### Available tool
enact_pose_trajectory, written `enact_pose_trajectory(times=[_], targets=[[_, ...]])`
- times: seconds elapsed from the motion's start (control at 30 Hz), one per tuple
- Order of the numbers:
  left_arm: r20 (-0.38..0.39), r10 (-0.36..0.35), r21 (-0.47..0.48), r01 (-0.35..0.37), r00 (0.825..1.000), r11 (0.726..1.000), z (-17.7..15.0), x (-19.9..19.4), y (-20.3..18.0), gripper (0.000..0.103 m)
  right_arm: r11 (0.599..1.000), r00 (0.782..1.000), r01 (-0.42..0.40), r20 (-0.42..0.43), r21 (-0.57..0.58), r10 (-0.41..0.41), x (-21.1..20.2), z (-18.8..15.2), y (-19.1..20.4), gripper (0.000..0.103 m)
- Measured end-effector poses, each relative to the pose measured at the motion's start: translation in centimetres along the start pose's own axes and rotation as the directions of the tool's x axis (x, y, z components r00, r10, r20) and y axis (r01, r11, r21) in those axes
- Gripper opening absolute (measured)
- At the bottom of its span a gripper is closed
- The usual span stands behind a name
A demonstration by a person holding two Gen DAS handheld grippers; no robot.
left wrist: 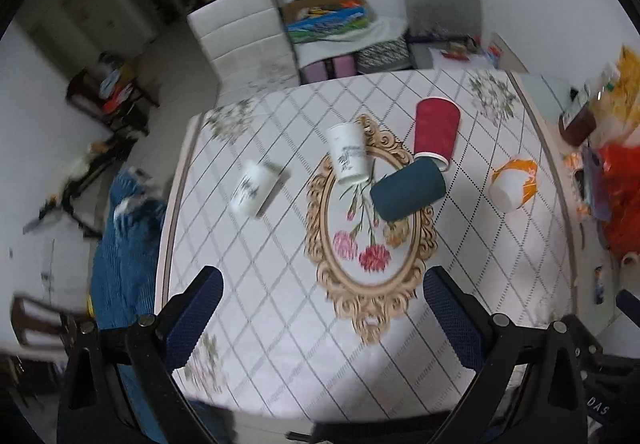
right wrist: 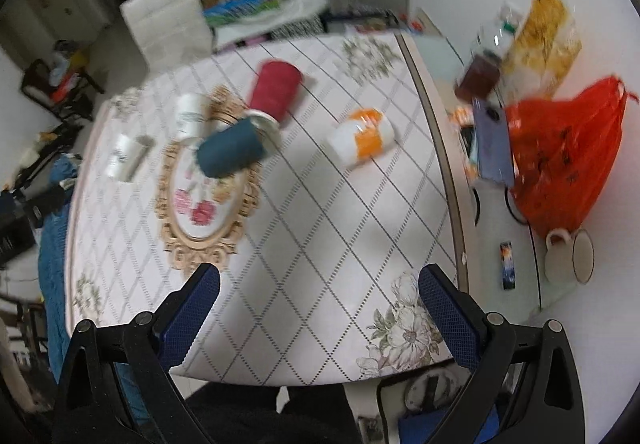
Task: Flip cup upside down
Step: 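Move the left gripper toward the dark teal cup lying on its side, then close the left gripper around the teal cup's body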
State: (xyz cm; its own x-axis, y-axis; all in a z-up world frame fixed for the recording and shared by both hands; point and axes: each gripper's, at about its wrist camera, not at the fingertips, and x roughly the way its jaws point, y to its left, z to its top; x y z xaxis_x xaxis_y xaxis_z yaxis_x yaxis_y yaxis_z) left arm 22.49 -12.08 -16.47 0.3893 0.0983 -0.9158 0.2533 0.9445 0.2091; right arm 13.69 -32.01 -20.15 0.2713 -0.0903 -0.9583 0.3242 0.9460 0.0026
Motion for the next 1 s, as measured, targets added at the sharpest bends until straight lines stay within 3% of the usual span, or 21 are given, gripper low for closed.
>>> enact_pose_trajectory(times=[0.1, 0.2, 0.3, 0.33, 0.5, 0.67, 0.9, 1.0], targets=[[-0.002, 0.033, 0.130, -0.033, 0.999, 0.991, 2.7, 3.2, -1.6, 0.103, 0.999, 0.997, 0.032, -0.071, 0.027, -0.030, 3.5, 0.6, -0.9, 0.101], [-0.035, 0.049, 0.288, -0.037, 0.998, 0.957, 5.0, 7.3, -3.7, 0.102, 0.997, 0.988, 0.053, -0.151, 0.052, -0.045, 7.4, 0.8, -1.4, 0.101], [-0.080, 0.055, 0.438, -0.015, 0.995, 0.899, 6.2, 11.0, -6.0, 0.102, 0.994, 0.969, 0.050, -0.247, 0.097, -0.025, 11.5, 0.6, -1.7, 0.101], [-0.093, 0.061, 0.498, -0.006, 0.994, 0.867, 6.5, 12.4, -7.0, 0.100, 0.992, 0.961, 0.052, -0.276, 0.111, -0.020, 12.8, 0.5, -1.8, 0.101], [-0.103, 0.081, 0.661, 0.007, 0.991, 0.750, 7.2, 16.3, -10.6, 0.099, 0.980, 0.925, 0.069, -0.380, 0.188, 0.008, 17.9, -0.8, -2.3, 0.101], [-0.126, 0.087, 0.742, 0.036, 0.988, 0.669, 7.4, 19.3, -13.3, 0.099, 0.968, 0.909, 0.083, -0.417, 0.238, 0.024, 19.9, -1.2, -2.3, 0.101], [-0.171, 0.071, 0.782, 0.092, 0.983, 0.617, 7.5, 21.3, -15.4, 0.099, 0.952, 0.909, 0.121, -0.416, 0.283, 0.008, 20.2, -1.1, -2.6, 0.101], [-0.191, 0.063, 0.791, 0.115, 0.980, 0.601, 7.6, 22.2, -15.9, 0.094, 0.946, 0.908, 0.130, -0.419, 0.296, 0.006, 20.3, -1.3, -2.6, 0.101]])
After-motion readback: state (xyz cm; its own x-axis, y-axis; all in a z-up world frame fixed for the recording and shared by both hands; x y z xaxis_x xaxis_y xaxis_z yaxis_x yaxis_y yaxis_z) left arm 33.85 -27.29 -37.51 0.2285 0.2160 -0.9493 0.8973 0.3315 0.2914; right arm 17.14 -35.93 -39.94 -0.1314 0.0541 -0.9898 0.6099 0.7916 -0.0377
